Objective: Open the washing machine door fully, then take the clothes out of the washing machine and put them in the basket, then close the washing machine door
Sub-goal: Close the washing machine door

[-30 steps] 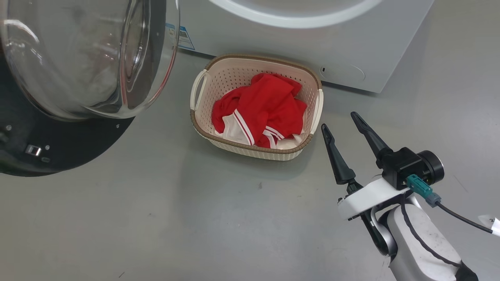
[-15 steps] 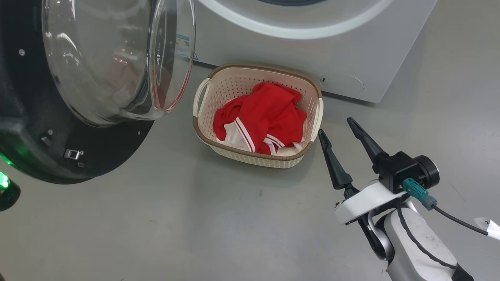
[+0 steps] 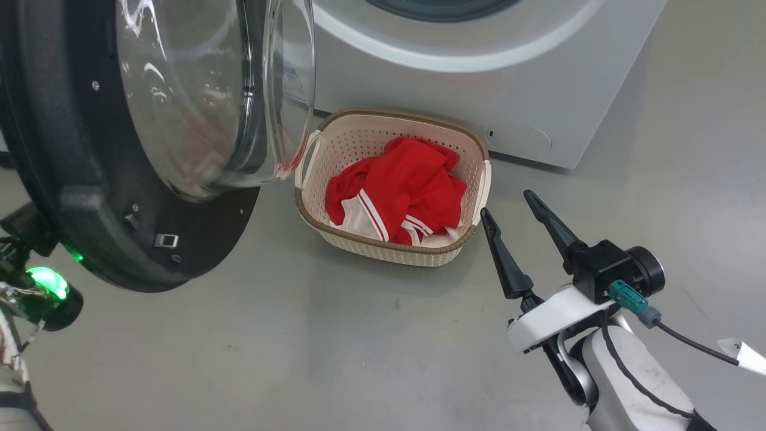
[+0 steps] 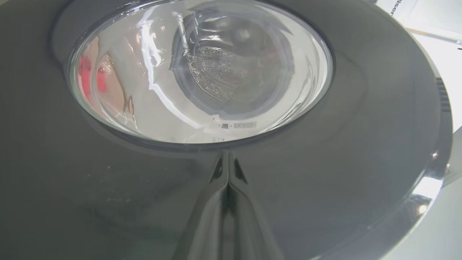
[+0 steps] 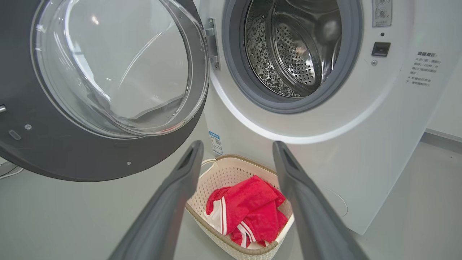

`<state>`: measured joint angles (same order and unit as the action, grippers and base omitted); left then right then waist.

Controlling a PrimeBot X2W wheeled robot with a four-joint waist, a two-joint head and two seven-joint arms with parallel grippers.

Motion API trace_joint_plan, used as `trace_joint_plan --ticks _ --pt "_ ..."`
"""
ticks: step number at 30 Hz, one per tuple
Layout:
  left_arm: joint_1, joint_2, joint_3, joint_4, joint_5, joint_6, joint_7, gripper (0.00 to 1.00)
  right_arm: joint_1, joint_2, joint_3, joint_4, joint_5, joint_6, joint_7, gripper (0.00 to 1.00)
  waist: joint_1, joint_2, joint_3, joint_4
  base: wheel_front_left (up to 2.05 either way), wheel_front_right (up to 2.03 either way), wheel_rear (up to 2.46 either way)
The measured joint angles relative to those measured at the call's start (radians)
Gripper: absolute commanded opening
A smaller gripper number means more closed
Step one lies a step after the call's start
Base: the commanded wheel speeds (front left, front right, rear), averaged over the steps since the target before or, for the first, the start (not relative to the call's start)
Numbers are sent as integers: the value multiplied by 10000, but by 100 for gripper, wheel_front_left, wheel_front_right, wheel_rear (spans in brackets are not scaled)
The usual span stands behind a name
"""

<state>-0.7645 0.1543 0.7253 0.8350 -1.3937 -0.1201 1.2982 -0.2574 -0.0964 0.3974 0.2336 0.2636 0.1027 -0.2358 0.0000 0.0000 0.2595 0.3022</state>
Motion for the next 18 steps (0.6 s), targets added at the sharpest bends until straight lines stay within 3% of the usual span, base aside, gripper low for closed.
trace_joint_plan --ticks 13,18 --pt "590 -1064 -263 -1116 -56 -6 343 0 5 48 61 23 63 -2 -44 100 0 0 -139 -100 0 0 0" --pt "790 -1225 -437 -1528 -56 -6 426 0 6 56 63 42 90 -12 -44 100 0 0 -136 -136 0 0 0"
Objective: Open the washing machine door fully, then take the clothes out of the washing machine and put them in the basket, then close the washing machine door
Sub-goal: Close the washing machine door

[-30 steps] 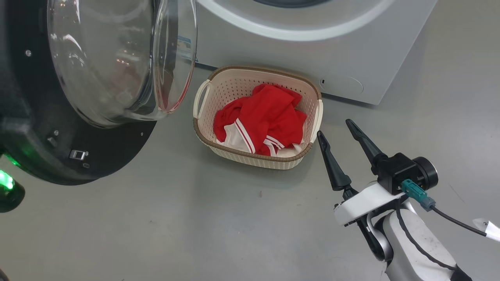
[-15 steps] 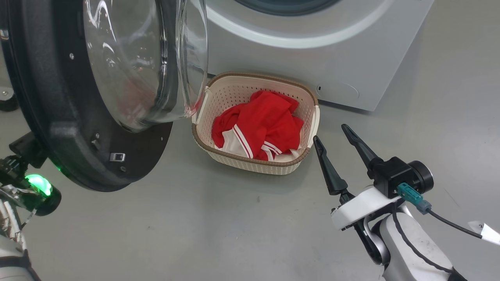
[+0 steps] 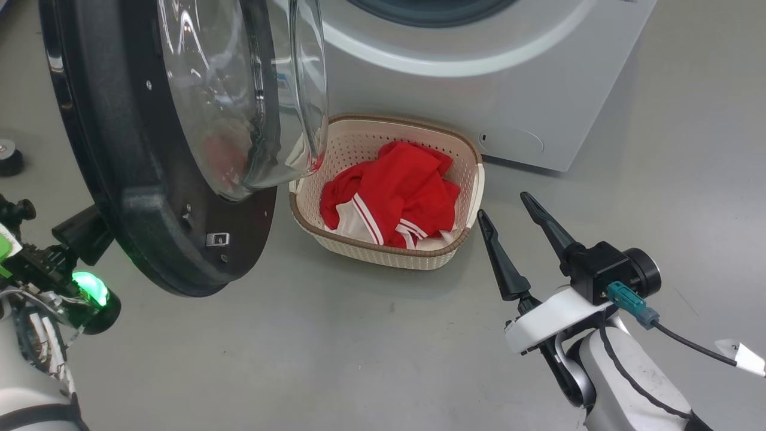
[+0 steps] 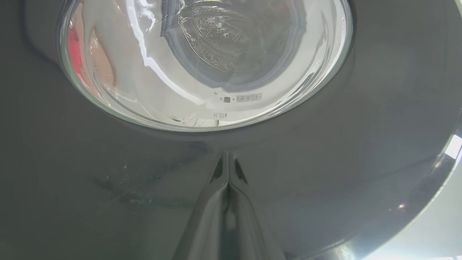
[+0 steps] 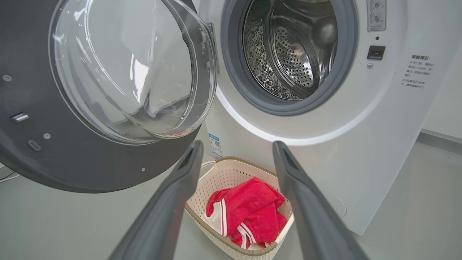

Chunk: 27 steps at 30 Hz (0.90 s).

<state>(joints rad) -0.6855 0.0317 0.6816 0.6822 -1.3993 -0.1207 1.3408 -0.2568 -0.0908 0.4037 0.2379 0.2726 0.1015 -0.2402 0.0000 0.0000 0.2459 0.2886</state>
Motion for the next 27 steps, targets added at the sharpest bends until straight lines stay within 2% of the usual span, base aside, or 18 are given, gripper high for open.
trace_joint_plan --ticks 7,11,20,27 --pt "304 -29 -77 -600 0 0 -17 0 0 19 -4 42 2 -21 -8 100 0 0 -12 -47 0 0 0" --pt "549 -90 -284 -1225 232 -2 -414 0 31 27 -25 192 23 -67 -31 100 0 0 -122 -45 0 0 0" --pt "1591 -27 -1388 -3687 2360 -2 -1944 0 214 92 -63 316 267 -65 -44 100 0 0 -541 10 0 0 0" --pt "2788 823 -2907 -6038 4184 -2 -3459 0 286 138 -84 330 339 -71 -77 100 0 0 -839 78 0 0 0"
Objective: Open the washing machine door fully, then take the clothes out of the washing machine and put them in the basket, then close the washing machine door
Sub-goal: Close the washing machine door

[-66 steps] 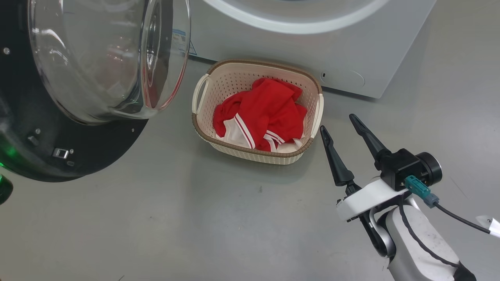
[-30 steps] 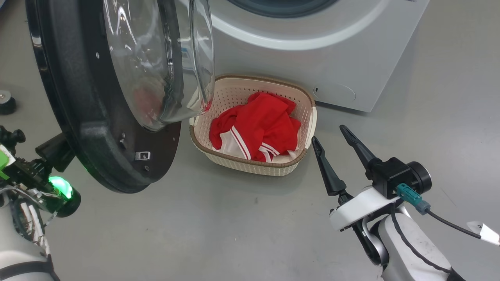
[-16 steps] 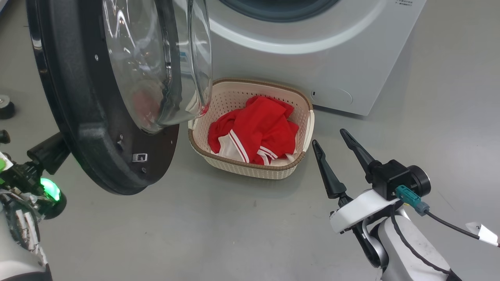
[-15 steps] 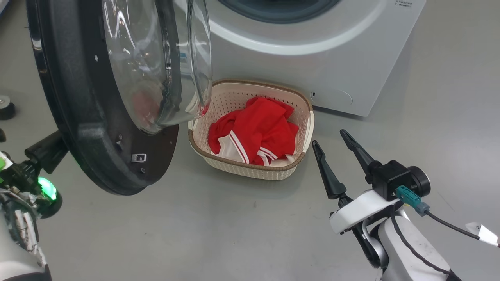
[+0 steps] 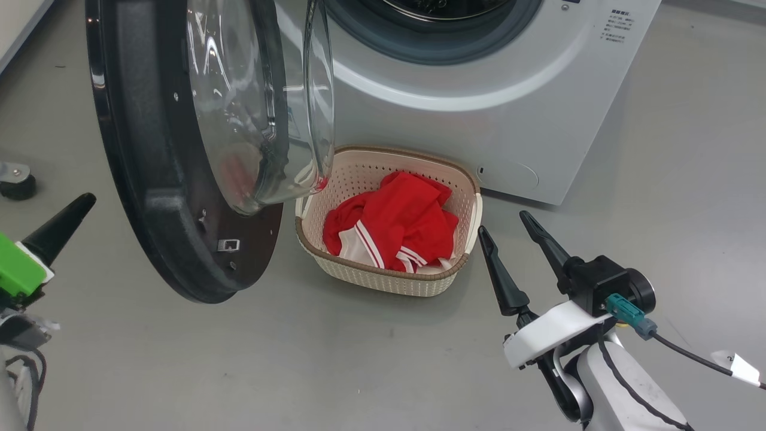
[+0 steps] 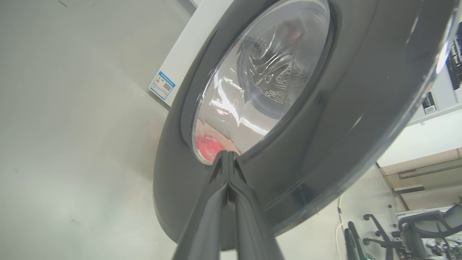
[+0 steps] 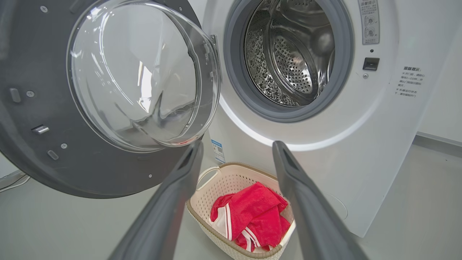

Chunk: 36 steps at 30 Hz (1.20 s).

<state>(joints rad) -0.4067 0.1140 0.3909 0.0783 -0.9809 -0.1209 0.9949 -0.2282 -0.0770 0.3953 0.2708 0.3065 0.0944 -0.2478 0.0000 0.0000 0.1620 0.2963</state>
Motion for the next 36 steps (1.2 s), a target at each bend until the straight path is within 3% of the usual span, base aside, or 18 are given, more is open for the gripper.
trace_joint_plan --ticks 8,17,34,35,36 --pt "1634 970 -1488 -1588 1768 -2 -2738 0 134 50 19 0 12 -2 -4 100 0 0 -114 52 0 0 0" --pt "2596 965 -1881 -1722 2686 -2 -5833 0 135 63 23 2 13 -2 -12 100 0 0 -150 48 0 0 0" --pt "3777 1108 -2963 -867 4190 -35 -9718 0 169 98 19 -12 13 -4 -12 100 0 0 -252 70 0 0 0" --pt "3787 1095 -2966 -788 4219 -36 -9908 13 169 100 19 -13 13 -4 -13 100 0 0 -257 71 0 0 0" --pt "3801 1097 -2966 -711 4291 -35 -10082 13 170 102 19 -13 13 -4 -13 100 0 0 -261 71 0 0 0"
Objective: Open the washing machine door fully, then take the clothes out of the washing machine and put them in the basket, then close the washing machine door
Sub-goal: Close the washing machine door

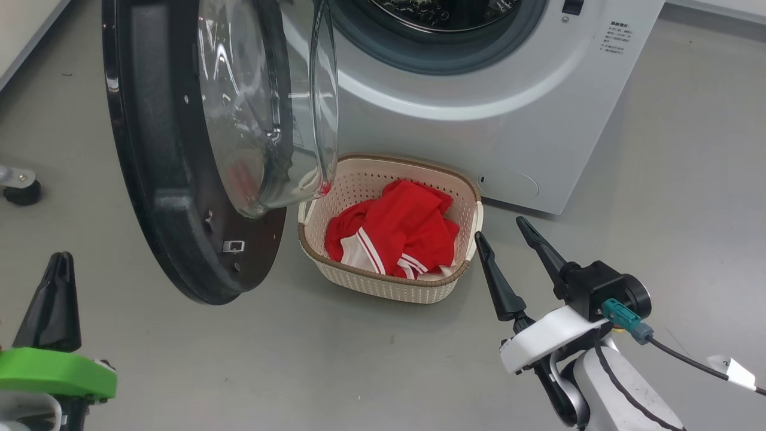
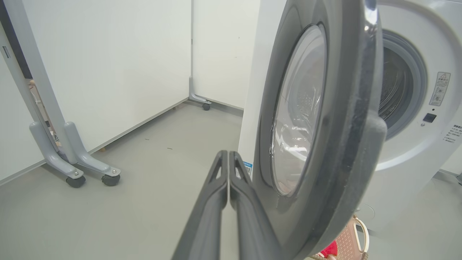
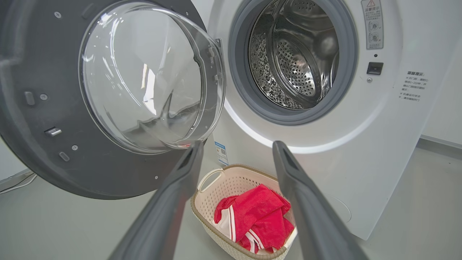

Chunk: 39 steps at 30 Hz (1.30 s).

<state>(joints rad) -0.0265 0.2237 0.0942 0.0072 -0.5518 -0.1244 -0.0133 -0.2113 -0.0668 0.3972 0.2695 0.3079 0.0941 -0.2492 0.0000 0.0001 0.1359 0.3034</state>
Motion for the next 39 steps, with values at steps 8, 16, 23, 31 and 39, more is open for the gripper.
trace_joint_plan --ticks 8,16,23,31,39 --pt "104 0 -309 593 268 -10 -945 100 31 10 2 -10 0 0 0 100 0 0 -7 -20 0 0 0" --pt "108 23 -407 1081 286 -10 -1572 100 91 21 -10 -46 0 -2 0 100 0 0 39 -56 0 0 0" --pt "98 36 -570 1430 339 -12 -1868 100 92 25 -15 -56 0 -2 0 100 0 0 70 -64 0 0 0" --pt "67 59 -746 1749 339 -12 -2079 100 94 31 -33 -69 0 -2 0 100 0 0 60 -73 0 0 0" --pt "-21 79 -855 1964 326 -12 -2171 100 99 35 -44 -100 0 0 0 100 0 0 70 -55 0 0 0"
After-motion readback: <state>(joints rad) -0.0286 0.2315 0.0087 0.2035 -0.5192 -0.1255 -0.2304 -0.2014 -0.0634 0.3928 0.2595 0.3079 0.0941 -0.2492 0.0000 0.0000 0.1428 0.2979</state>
